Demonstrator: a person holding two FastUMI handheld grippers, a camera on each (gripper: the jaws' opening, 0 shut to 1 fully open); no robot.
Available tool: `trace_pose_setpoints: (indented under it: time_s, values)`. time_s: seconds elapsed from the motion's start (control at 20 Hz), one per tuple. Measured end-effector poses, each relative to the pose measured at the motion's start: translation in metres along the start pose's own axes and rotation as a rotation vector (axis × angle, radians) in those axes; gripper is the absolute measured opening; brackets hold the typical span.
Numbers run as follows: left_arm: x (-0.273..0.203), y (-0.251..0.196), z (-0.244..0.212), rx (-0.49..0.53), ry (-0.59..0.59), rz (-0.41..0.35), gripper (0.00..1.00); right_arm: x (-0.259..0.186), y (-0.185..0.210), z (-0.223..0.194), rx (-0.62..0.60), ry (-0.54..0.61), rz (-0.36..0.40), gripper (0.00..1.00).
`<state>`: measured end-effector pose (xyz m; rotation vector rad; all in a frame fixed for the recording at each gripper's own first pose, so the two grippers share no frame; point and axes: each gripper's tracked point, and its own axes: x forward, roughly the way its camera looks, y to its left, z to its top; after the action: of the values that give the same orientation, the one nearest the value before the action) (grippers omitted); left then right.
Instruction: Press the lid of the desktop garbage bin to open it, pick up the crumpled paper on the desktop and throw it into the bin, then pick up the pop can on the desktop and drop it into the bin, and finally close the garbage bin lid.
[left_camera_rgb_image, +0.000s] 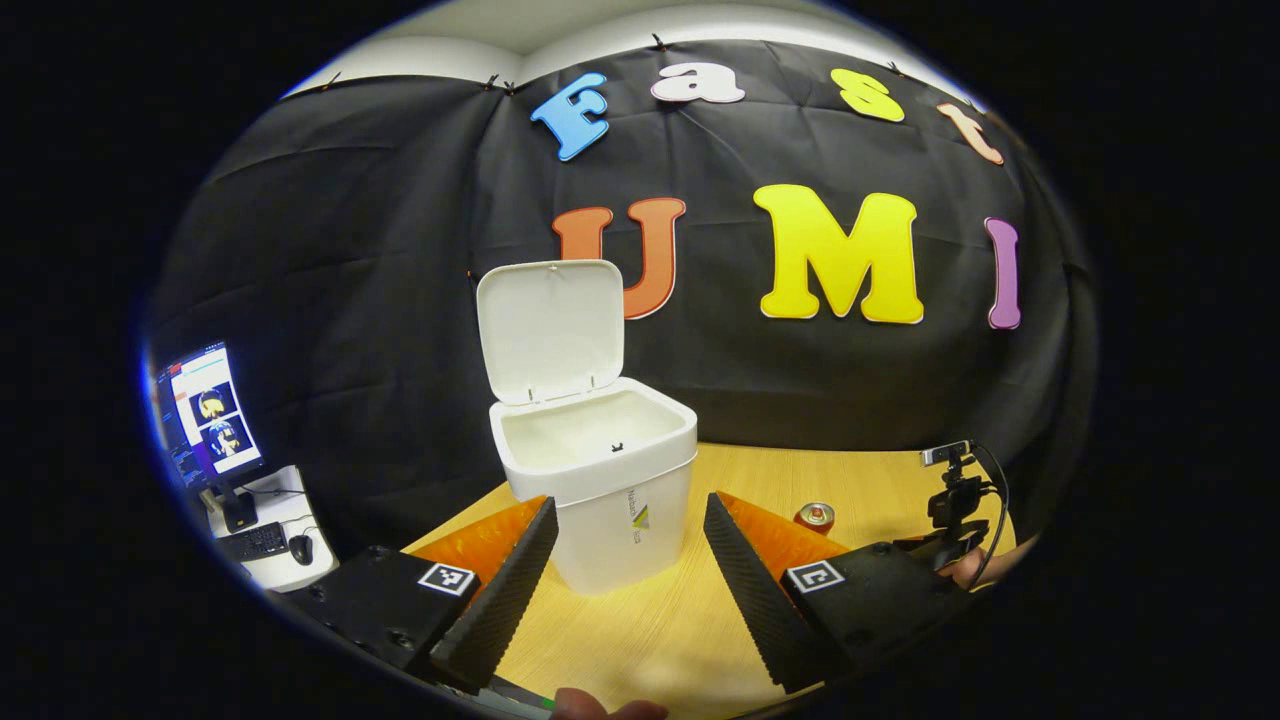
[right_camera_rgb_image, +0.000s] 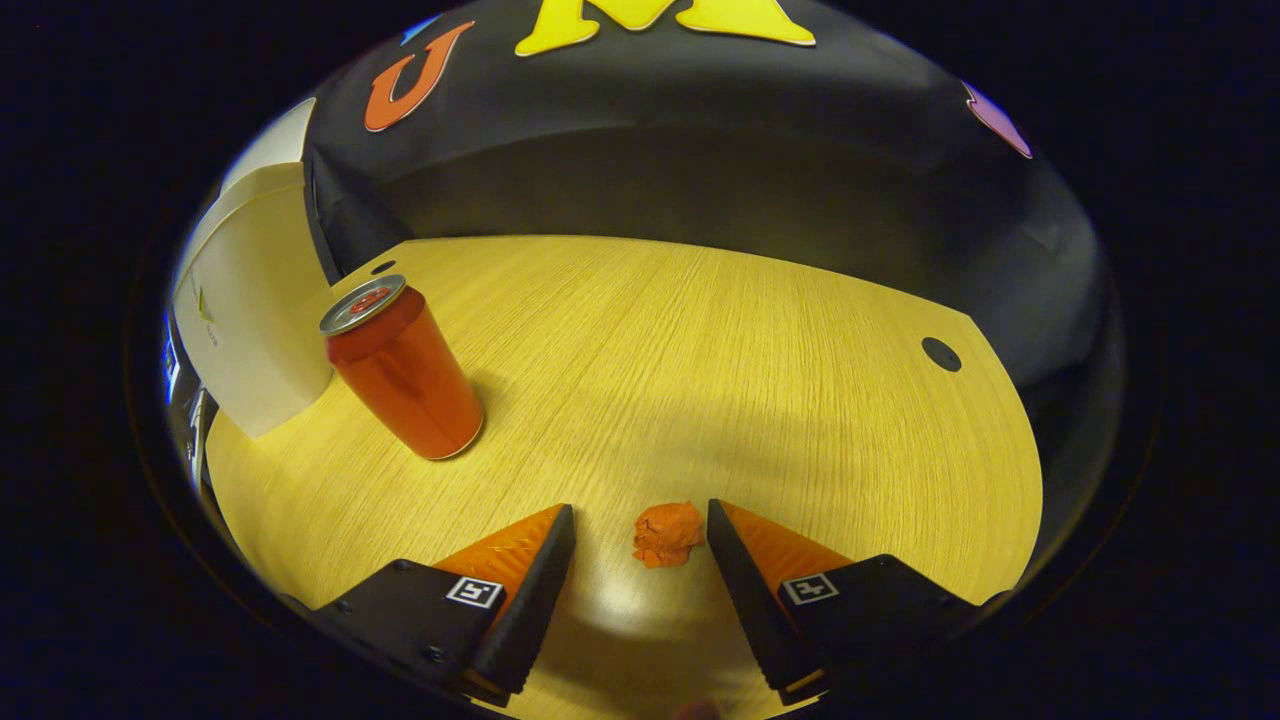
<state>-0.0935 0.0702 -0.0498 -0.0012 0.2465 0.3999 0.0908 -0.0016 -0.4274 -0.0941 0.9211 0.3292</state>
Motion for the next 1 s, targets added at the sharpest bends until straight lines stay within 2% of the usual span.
trace_pose_setpoints:
  time_s: [0.1, 0.15, 0.2, 0.3, 0.4, 0.45, 0.6, 0.8, 0.9, 1.0]
  values:
    - [0.000, -0.001, 0.003, 0.002, -0.004, -0.008, 0.97, 0.002, -0.004, 0.002, 0.009, -0.001, -0.012, 0.78]
    - [0.000, -0.002, 0.003, 0.003, -0.004, -0.013, 0.97, 0.000, -0.006, 0.002, 0.018, 0.004, -0.017, 0.67]
    - [0.000, -0.002, 0.004, 0.006, -0.003, -0.015, 0.97, 0.001, -0.008, 0.002, 0.024, 0.006, -0.023, 0.61]
    - [-0.001, 0.001, 0.006, 0.014, -0.009, -0.016, 0.97, 0.001, -0.007, 0.003, 0.031, 0.012, -0.025, 0.41]
    - [0.000, 0.003, 0.007, 0.023, -0.012, -0.016, 0.97, 0.000, -0.005, 0.000, 0.029, 0.023, -0.025, 0.36]
    - [-0.001, 0.004, 0.008, 0.028, -0.013, -0.016, 0.97, -0.001, -0.002, 0.000, 0.033, 0.025, -0.010, 0.21]
    - [0.000, 0.008, 0.006, 0.030, -0.014, -0.022, 0.97, -0.015, 0.009, 0.002, 0.049, 0.030, 0.027, 0.22]
    - [0.005, 0.006, 0.002, 0.012, -0.013, -0.042, 0.97, -0.062, 0.025, 0.032, 0.061, -0.054, 0.047, 0.21]
    - [0.007, 0.006, 0.001, 0.003, -0.018, -0.058, 0.97, -0.089, 0.043, 0.047, 0.075, -0.087, 0.088, 0.21]
    - [0.011, 0.006, -0.001, -0.006, -0.024, -0.076, 0.97, -0.117, 0.052, 0.065, 0.051, -0.145, 0.087, 0.21]
